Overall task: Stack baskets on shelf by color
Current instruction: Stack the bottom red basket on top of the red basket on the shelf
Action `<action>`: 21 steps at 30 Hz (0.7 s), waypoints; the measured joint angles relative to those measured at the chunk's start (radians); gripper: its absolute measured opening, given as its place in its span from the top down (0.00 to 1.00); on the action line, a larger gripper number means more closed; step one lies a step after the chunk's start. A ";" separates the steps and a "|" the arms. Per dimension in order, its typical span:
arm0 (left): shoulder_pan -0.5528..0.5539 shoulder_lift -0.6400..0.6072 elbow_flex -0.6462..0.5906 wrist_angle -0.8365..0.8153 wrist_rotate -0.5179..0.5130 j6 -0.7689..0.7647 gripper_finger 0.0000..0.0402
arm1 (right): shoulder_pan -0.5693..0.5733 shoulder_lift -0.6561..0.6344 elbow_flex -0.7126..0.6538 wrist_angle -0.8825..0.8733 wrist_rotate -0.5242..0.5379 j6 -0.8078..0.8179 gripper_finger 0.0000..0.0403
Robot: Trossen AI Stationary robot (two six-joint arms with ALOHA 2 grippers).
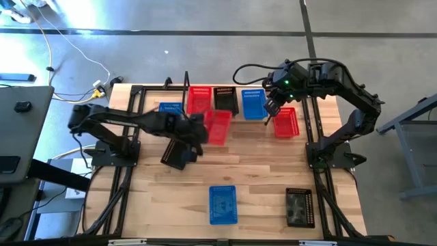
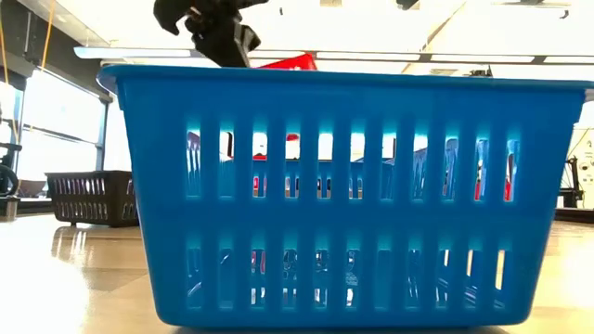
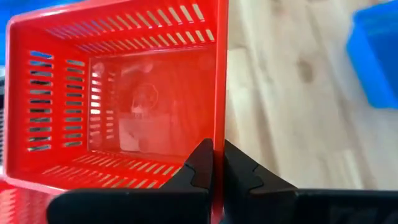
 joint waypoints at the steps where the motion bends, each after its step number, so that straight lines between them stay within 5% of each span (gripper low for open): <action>1: 0.019 -0.022 -0.015 0.012 -0.007 -0.002 1.00 | 0.000 0.000 0.000 0.001 0.000 0.000 0.79; 8: 0.156 -0.121 -0.064 -0.005 -0.040 0.050 1.00 | 0.000 0.000 0.000 0.005 0.000 0.000 0.79; 21: 0.355 -0.123 -0.063 -0.058 -0.060 0.220 1.00 | 0.000 0.000 0.000 0.007 0.000 0.053 0.79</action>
